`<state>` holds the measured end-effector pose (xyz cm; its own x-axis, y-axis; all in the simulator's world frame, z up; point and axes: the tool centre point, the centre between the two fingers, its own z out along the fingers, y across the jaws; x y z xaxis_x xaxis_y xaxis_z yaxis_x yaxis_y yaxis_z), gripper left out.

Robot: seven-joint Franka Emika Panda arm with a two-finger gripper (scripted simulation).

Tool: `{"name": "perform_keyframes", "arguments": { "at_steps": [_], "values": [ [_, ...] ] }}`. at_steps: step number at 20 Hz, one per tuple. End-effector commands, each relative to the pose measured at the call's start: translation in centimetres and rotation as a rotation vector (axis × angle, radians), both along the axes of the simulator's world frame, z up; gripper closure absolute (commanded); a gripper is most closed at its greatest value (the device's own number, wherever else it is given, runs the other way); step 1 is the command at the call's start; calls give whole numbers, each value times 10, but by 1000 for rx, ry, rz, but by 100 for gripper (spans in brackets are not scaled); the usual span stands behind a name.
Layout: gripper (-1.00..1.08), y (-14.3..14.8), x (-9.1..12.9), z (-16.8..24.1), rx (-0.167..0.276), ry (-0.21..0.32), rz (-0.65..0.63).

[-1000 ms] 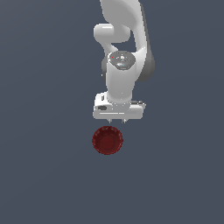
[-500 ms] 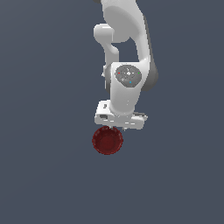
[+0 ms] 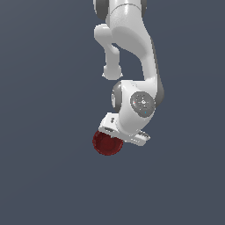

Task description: Pick up the object and move it to a goal position.

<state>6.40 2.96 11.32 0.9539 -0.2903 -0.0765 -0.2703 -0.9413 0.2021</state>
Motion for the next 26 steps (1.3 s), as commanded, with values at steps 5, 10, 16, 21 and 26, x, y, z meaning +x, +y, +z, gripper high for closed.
{"name": "perform_keyframes", "arguments": {
  "at_steps": [5,10,16,21,26],
  "values": [
    [-20,5,14,-27,-111,20,-108],
    [-20,9,19,-41,-180,22,-165],
    [-20,12,23,-51,-232,19,-203],
    [-20,13,23,-54,-246,17,-213],
    [-20,11,22,-60,-243,18,-210]
  ]
}}
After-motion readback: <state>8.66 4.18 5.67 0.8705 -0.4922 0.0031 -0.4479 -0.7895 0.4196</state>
